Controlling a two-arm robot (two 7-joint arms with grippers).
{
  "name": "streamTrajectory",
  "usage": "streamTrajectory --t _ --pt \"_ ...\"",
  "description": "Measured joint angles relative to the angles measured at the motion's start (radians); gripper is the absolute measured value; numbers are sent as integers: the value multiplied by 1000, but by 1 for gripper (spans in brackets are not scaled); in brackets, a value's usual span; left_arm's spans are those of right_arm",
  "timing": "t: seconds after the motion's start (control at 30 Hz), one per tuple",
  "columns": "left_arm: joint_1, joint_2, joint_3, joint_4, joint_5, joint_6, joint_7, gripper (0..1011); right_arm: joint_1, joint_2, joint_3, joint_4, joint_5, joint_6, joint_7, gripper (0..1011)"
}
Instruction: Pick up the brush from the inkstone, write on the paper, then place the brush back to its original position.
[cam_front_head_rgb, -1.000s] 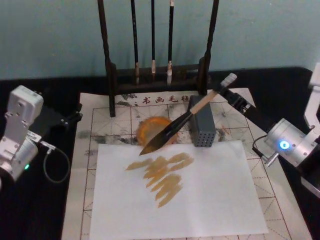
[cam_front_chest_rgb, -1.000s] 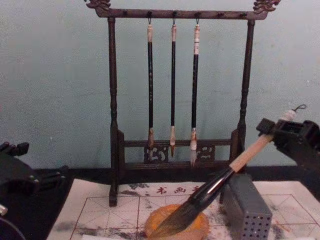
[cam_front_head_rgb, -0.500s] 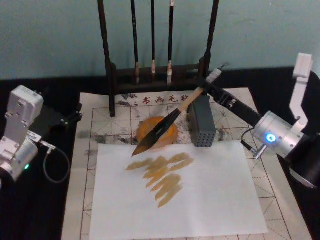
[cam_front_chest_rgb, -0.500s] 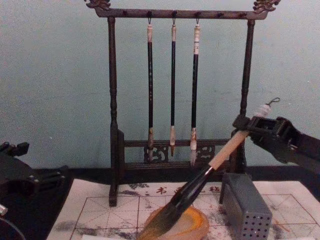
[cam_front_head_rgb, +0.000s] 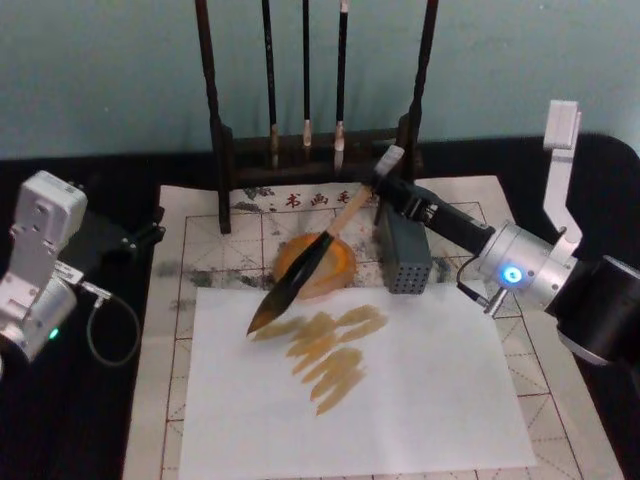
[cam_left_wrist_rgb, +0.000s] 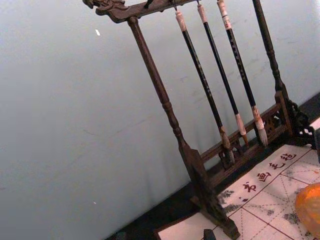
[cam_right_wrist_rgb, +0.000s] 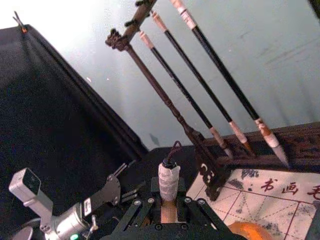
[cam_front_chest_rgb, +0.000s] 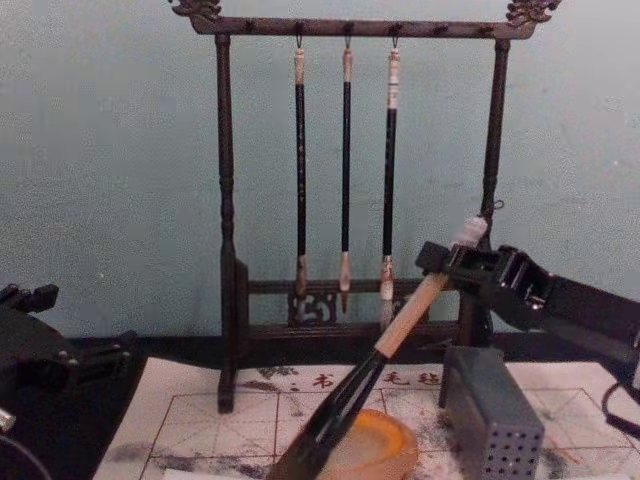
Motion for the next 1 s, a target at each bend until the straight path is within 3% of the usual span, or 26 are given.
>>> streamTrajectory --t 0.57,1.0 --pt "0 0 0 0 0 0 0 1001 -10 12 -13 -24 -63 -5 18 181" --pt "0 0 0 0 0 0 0 1001 -15 27 -10 -44 -83 3 25 181"
